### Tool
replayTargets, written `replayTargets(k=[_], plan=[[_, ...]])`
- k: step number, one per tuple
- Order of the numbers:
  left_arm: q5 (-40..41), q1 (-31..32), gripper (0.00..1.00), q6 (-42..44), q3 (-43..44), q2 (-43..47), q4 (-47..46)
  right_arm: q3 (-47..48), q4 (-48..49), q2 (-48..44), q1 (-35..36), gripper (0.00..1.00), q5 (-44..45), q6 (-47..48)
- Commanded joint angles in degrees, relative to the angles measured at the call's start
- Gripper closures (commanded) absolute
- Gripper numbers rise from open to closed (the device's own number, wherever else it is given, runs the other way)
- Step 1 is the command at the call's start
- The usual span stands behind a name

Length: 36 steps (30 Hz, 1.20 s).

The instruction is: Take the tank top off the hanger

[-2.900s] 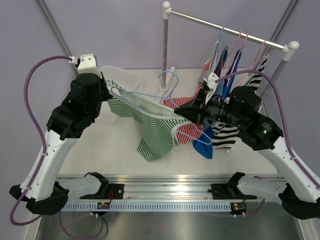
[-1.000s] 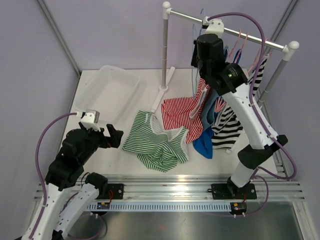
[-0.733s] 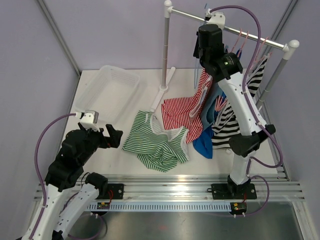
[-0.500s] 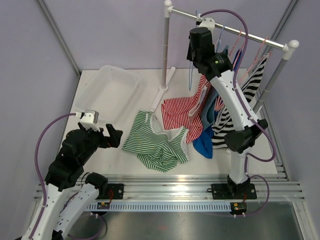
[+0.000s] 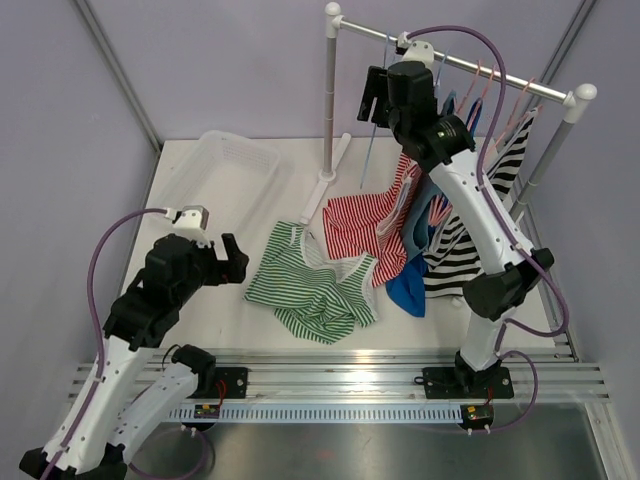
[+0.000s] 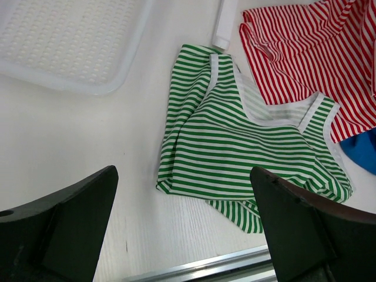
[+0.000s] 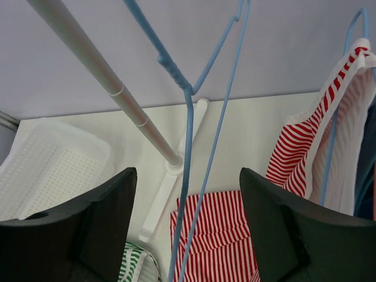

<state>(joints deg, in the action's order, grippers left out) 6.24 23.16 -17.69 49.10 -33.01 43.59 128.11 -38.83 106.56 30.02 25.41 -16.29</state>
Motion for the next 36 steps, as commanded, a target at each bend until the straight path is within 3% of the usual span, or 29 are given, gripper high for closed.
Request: replayTargets(k=[1, 2, 3, 4, 12, 16, 19, 23, 29, 33, 34, 36], plan=[[1.3, 0.3, 0.01, -3.7, 4.7, -4.0, -0.4, -0.4, 3.0, -7.0, 0.8, 0.2, -4.7, -0.1], [0.1, 0.4, 0.01, -4.2, 5.0, -5.6, -1.0, -1.0, 3.2, -8.1, 0.8, 0.15, -5.8, -0.1], [-0.2, 1.0, 0.01, -4.6, 5.4, -6.3, -1.6, -1.6, 3.3, -9.3, 0.9, 0.02, -8.0, -0.1], [-0.3, 1.5, 0.01, -5.6, 5.9, -7.1, -1.9, -3.4, 3.5, -11.9, 0.9, 0.0, -9.1, -0.2], [1.3, 13.0, 0.01, -11.7, 6.1, -18.5, -6.6, -18.7, 8.1, -29.1, 2.0, 0.01, -19.1, -1.1], [3.6, 17.5, 0.01, -13.7, 3.1, -26.7, -10.3, -32.9, 11.7, -41.4, 2.0, 0.01, -27.3, -1.5], [0.7, 19.5, 0.01, -12.7, 1.9, -32.4, -15.3, -41.7, 14.7, -48.3, 2.0, 0.01, -31.4, -2.3], [0.9, 20.0, 0.01, -12.7, 3.2, -44.5, -18.0, -46.5, 14.4, -52.1, 2.0, 0.01, -33.2, -3.1], [2.6, 20.4, 0.02, -15.2, -0.4, -52.5, -21.9, -49.4, 12.8, -53.6, 2.0, 0.0, -36.0, -2.9], [1.5, 20.7, 0.27, -15.9, -2.4, -54.8, -24.3, -51.8, 12.9, -54.1, 2.0, 0.0, -37.7, -2.9], [1.7, 20.7, 0.5, -16.0, -2.6, -54.8, -24.3, -52.2, 13.1, -54.3, 2.0, 0.0, -37.9, -2.8], [3.5, 20.7, 0.72, -16.4, -2.8, -54.6, -24.1, -53.5, 13.9, -55.1, 2.0, 0.0, -38.1, -2.9]])
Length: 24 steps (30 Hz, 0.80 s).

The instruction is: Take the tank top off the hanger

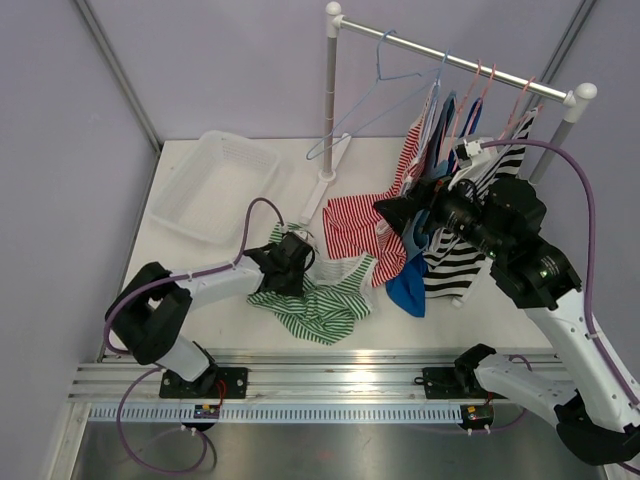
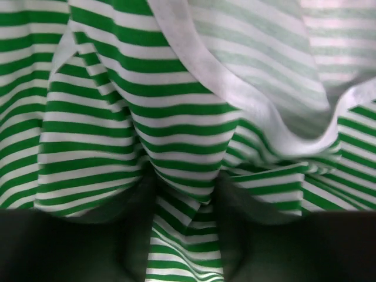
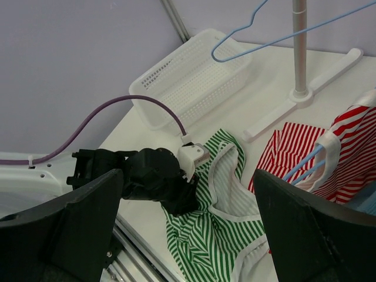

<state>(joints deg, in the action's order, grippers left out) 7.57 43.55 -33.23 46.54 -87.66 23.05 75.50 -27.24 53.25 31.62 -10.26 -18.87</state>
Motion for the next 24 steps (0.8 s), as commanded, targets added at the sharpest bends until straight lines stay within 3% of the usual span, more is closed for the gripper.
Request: replayTargets(k=[1, 2, 7, 8, 11, 19, 24], plan=[[2.8, 0.3, 0.83, -1.0, -0.3, 0.6, -2.8, -1.3, 3.0, -2.1, 0.4, 0.0, -2.3, -0.1], [4.4, 0.3, 1.0, -1.1, -0.1, 1.3, -2.0, -1.6, 3.2, -2.4, 0.5, 0.0, -2.4, 0.0], [12.5, 0.3, 1.0, -2.9, 0.2, 13.0, 6.4, -2.1, 3.3, -3.4, 0.4, 0.0, -1.7, 1.5], [15.2, 0.3, 1.0, -3.0, 0.6, 18.6, 7.8, -2.2, 3.3, -3.6, 0.5, 0.01, -1.6, 1.7], [20.5, 0.2, 1.0, -2.2, 5.5, 26.5, 15.3, -2.6, 3.3, -4.1, 0.5, 0.0, -1.3, 2.4], [31.4, -0.7, 1.0, 2.1, 27.9, 31.1, 32.4, -2.2, 3.9, -3.8, 0.4, 0.01, -1.3, 3.0], [34.7, -5.1, 1.0, 8.0, 44.1, 28.8, 36.3, -2.6, 4.7, -4.0, 0.4, 0.0, -0.9, 3.0]])
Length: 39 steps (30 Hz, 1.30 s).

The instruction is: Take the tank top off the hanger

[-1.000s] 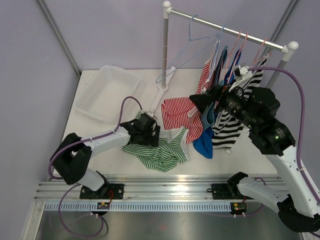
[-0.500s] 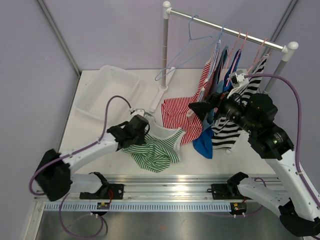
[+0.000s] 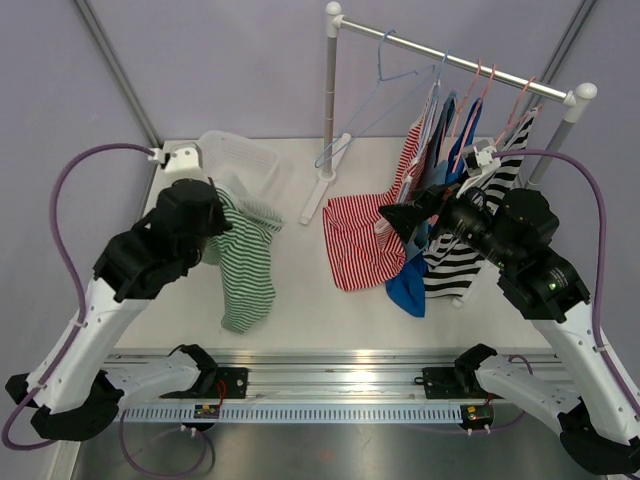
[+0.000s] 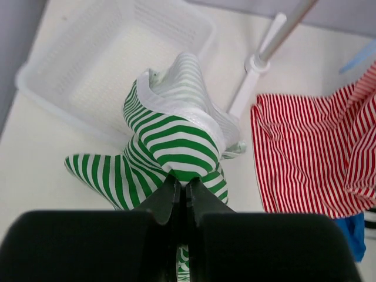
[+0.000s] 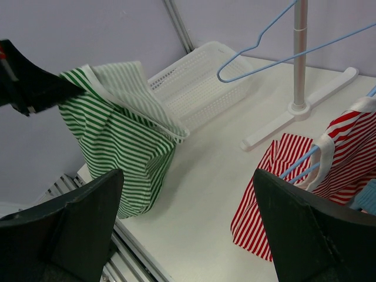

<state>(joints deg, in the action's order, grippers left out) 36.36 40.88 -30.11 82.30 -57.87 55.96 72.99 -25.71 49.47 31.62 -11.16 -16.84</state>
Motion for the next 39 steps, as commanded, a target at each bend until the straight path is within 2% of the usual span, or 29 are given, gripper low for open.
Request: replayTargets(k=[1, 10, 13, 16, 21, 22, 26, 28, 32, 37, 39], plan=[[5.7, -3.4, 1.0, 6.0, 10.3, -1.4, 3.2, -0.2, 3.2, -0.3, 0.5, 0.0, 0.1, 1.0], [-6.8, -23.7, 1.0, 15.0, 36.1, -14.5, 3.7, 0.4, 2.7, -1.7, 0.4, 0.01, 1.3, 1.4], [-13.6, -31.6, 1.0, 15.7, 39.7, -19.0, 2.4, 0.9, 2.3, -2.2, 0.4, 0.01, 1.6, 1.7], [-21.3, -36.1, 1.0, 15.5, 40.0, -22.4, 0.1, 1.4, 1.5, -2.5, 0.5, 0.0, 2.0, 2.2], [-29.7, -40.9, 1.0, 13.4, 41.0, -27.5, -3.4, 1.8, 0.5, -2.5, 0.4, 0.01, 3.7, 3.3], [-33.3, -44.1, 1.0, 12.7, 41.4, -28.1, -3.7, 2.0, 0.2, -2.5, 0.4, 0.01, 3.8, 3.5], [-35.3, -47.1, 1.0, 11.0, 42.1, -30.7, -7.4, 2.2, 0.2, -1.7, 0.4, 0.01, 4.2, 4.1], [-39.7, -48.6, 1.0, 10.9, 45.3, -34.5, -6.1, 2.2, 0.5, -1.3, 0.4, 0.0, 4.4, 4.4], [-43.6, -48.9, 1.0, 10.0, 52.7, -36.3, -5.6, 3.4, 0.2, 0.4, 0.4, 0.0, 5.0, 4.9], [-40.6, -48.9, 1.0, 9.6, 53.5, -34.6, -13.6, 2.8, 0.5, 0.8, 0.4, 0.0, 6.0, 5.4], [-42.1, -48.8, 1.0, 10.1, 53.3, -35.5, -17.5, 2.8, 0.4, 1.0, 0.4, 0.0, 6.4, 5.6]])
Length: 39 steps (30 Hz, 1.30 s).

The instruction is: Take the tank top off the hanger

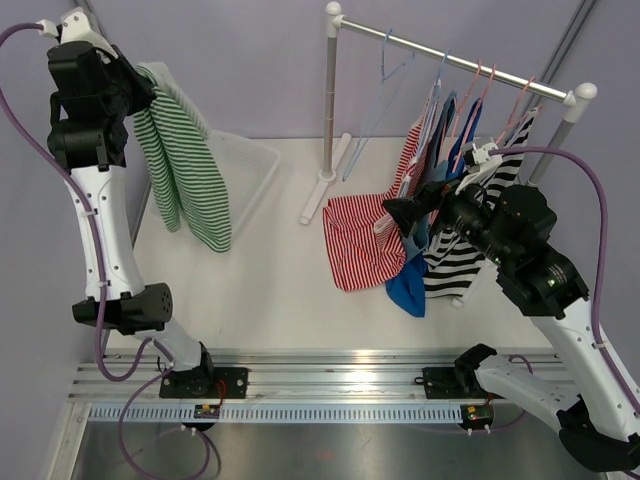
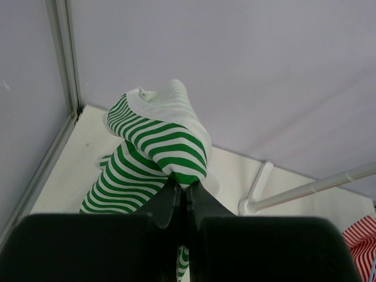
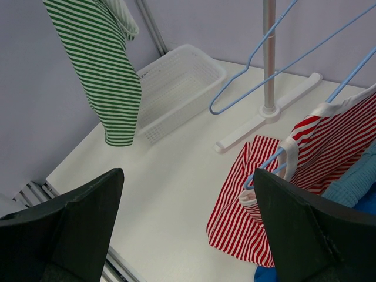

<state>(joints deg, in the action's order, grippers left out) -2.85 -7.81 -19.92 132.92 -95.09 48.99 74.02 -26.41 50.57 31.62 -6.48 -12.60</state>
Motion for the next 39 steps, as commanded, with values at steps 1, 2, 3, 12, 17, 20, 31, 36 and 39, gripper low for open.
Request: replayTargets(k=[1, 2, 3, 12, 17, 20, 31, 36, 39], plan=[[-3.9, -0.2, 1.0, 0.2, 2.9, 0.9, -11.5, 1.7, 1.1, 0.1, 0.4, 0.01, 1.9, 1.4], [-5.1, -0.1, 1.0, 0.9, 2.8, -0.7, -14.0, 1.8, 1.1, 0.1, 0.4, 0.01, 1.9, 1.7], [-6.5, -0.1, 1.0, 1.4, 2.9, -2.0, -15.0, 1.7, 1.3, 0.1, 0.4, 0.01, 1.9, 1.8], [-6.5, -0.1, 1.0, 1.2, 0.3, -12.4, -15.3, 0.4, 1.7, 1.1, 0.4, 0.0, 3.5, 2.1], [-6.6, -0.1, 0.87, 3.1, -5.3, -14.2, -15.5, 1.9, 2.6, 1.4, 0.4, 0.01, 9.3, -1.1], [-7.1, -0.1, 0.8, 3.1, -4.6, -14.9, -14.6, 3.2, 3.4, 1.1, 0.4, 0.0, 11.7, -2.6], [-13.4, 0.0, 0.01, -2.1, -0.4, -7.7, -4.2, 14.1, 0.2, 10.5, 0.5, 0.0, 26.3, -2.7], [-11.4, 0.9, 0.01, -3.5, -14.6, 5.3, 0.2, 20.8, -5.2, 16.5, 0.2, 0.01, 36.5, -2.0], [-6.2, 4.1, 0.01, -3.5, -30.5, 19.2, -3.0, 22.7, -6.0, 18.8, -0.8, 0.06, 42.5, -0.1]])
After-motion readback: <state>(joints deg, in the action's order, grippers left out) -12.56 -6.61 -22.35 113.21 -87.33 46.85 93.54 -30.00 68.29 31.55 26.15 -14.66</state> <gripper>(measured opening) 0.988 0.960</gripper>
